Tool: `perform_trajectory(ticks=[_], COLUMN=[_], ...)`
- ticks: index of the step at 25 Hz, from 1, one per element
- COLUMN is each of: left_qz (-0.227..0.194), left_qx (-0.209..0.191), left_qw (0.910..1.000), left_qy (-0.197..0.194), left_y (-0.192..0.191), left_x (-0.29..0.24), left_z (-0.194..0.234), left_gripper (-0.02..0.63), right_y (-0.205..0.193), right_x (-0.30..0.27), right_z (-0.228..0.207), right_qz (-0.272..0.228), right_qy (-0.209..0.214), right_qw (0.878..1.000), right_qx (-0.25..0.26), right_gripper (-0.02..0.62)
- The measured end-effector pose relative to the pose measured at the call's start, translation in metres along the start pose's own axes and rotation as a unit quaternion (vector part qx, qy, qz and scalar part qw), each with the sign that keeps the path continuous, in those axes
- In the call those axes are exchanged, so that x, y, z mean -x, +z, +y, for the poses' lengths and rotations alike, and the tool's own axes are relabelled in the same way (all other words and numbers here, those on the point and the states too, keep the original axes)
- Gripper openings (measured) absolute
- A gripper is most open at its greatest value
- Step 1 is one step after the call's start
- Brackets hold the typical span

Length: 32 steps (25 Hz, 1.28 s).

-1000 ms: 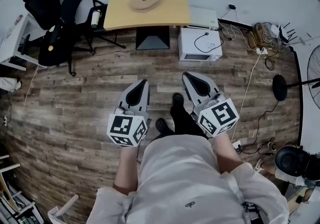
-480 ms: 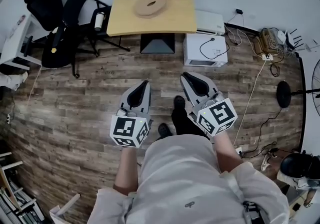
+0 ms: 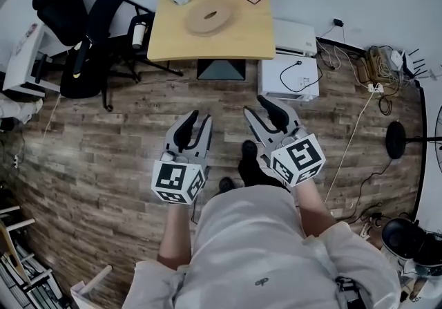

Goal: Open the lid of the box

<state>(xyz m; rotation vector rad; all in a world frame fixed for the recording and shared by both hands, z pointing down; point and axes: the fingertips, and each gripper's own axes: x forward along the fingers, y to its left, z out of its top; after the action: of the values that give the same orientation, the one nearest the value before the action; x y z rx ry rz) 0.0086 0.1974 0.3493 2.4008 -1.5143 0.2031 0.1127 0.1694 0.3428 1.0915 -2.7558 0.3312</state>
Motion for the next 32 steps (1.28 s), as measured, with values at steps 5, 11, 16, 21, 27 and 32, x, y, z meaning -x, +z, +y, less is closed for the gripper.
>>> perform_trajectory(ticks=[5, 11, 16, 21, 27, 32], left_qz=[0.0, 0.0, -0.002, 0.008, 0.024, 0.021], left_qx=[0.002, 0.004, 0.015, 0.016, 0.013, 0.015], left_qw=[0.9999, 0.9995, 0.9987, 0.9982, 0.9978, 0.998], left_qy=[0.015, 0.032, 0.049, 0.057, 0.06, 0.058], left_y=[0.008, 0.012, 0.013, 0.008, 0.005, 0.006], left_x=[-0.032, -0.068, -0.092, -0.102, -0.111, -0.117], left_z=[-0.001, -0.001, -0.003, -0.003, 0.0, 0.008], left_gripper=[0.133, 0.141, 0.141, 0.143, 0.143, 0.149], right_y=[0.003, 0.002, 0.001, -0.001, -0.002, -0.001], right_x=[-0.015, -0.032, -0.041, -0.047, -0.055, -0.065], right_z=[-0.034, -0.07, -0.093, -0.101, -0.11, -0.111], right_qz=[0.007, 0.015, 0.02, 0.027, 0.032, 0.034], right_qy=[0.015, 0.04, 0.056, 0.067, 0.07, 0.071], right_qw=[1.0, 0.999, 0.998, 0.997, 0.996, 0.996], right_qx=[0.005, 0.019, 0.027, 0.04, 0.043, 0.049], right_gripper=[0.184, 0.198, 0.202, 0.202, 0.213, 0.216])
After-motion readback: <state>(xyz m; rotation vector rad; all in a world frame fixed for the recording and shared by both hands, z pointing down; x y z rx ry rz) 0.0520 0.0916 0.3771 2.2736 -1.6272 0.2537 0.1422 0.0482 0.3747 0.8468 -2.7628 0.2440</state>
